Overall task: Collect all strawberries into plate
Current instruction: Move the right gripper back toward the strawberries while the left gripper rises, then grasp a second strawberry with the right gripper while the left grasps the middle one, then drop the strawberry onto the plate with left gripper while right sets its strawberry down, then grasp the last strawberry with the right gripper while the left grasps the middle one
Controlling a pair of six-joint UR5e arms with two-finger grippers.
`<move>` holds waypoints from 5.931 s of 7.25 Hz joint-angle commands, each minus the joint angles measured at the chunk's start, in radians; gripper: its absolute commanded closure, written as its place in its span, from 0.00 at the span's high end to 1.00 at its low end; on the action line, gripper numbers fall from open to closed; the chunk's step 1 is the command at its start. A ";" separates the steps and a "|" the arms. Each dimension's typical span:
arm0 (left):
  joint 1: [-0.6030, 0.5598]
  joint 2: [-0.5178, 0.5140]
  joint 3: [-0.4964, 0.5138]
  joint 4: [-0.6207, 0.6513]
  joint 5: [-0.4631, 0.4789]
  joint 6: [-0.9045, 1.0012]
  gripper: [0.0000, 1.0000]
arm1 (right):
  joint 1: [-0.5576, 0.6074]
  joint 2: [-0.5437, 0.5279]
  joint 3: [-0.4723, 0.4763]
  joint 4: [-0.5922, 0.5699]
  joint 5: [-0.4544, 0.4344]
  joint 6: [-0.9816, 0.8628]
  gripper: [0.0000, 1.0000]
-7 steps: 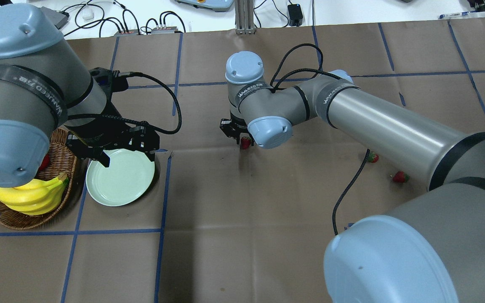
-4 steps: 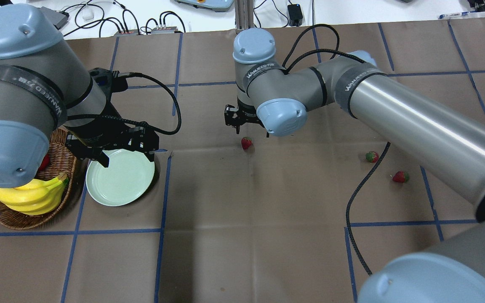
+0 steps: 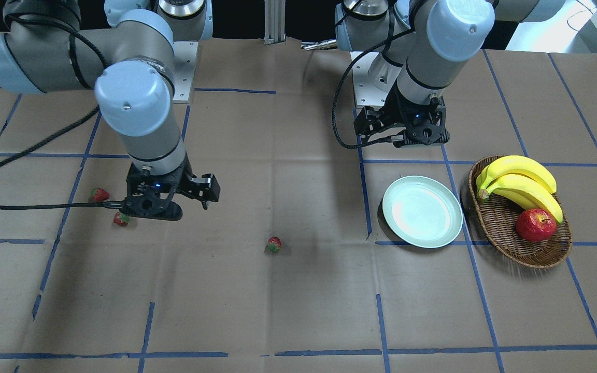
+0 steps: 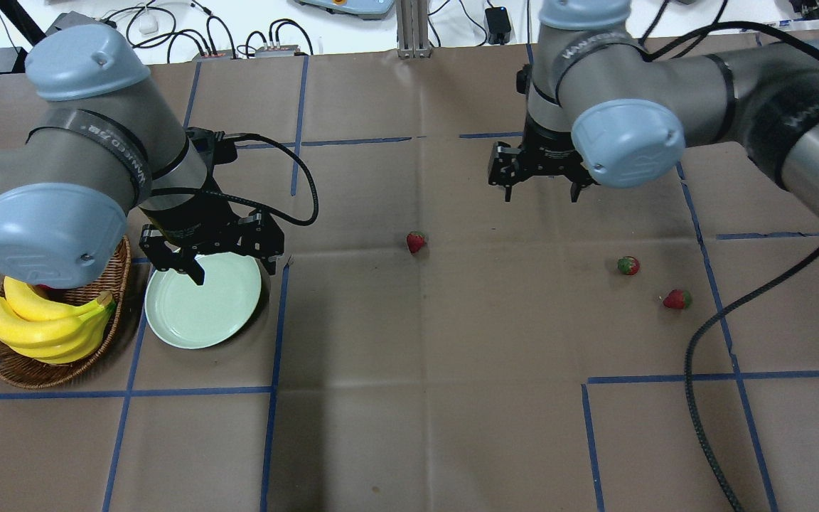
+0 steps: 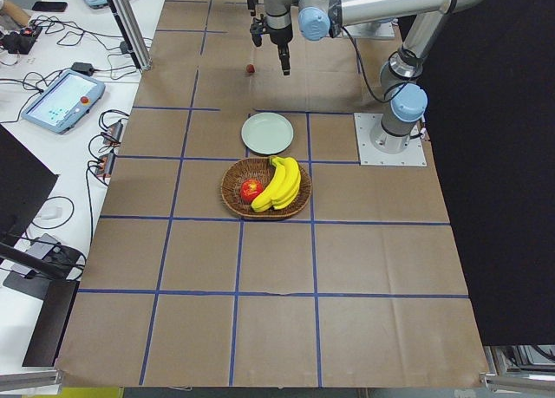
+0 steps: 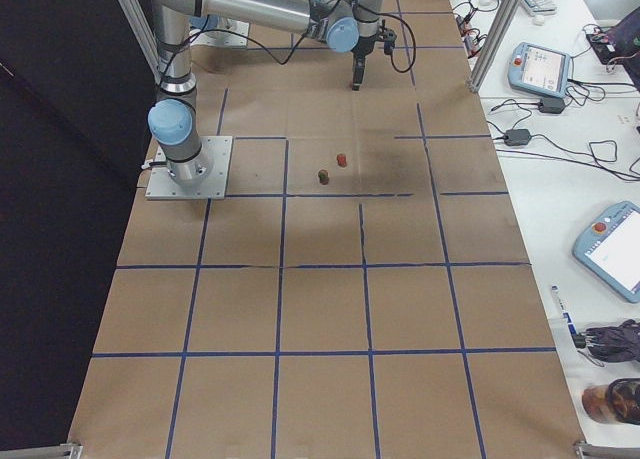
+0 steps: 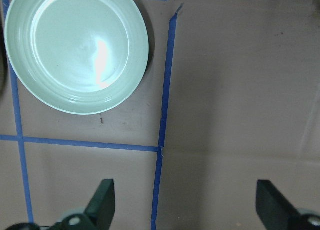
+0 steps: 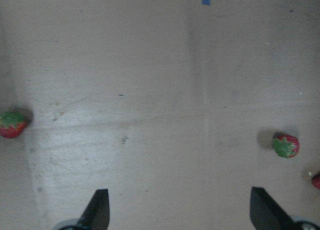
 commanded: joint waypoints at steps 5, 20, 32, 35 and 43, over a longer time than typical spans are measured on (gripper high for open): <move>-0.221 -0.387 0.118 0.456 -0.058 -0.165 1.00 | -0.329 0.045 0.465 -0.594 0.014 -0.372 0.99; -0.297 -0.536 0.212 0.520 0.012 -0.147 0.00 | -0.287 -0.013 0.232 -0.355 0.014 -0.367 0.23; 0.258 -0.200 -0.316 0.672 0.151 0.614 0.89 | 0.309 0.389 -0.086 -0.457 0.048 0.374 0.24; 0.257 -0.183 -0.311 0.669 0.148 0.608 0.93 | 0.314 0.394 -0.094 -0.430 0.040 0.380 1.00; -0.032 -0.230 -0.122 0.571 0.039 0.100 0.99 | -0.060 -0.019 0.017 -0.064 -0.016 -0.116 1.00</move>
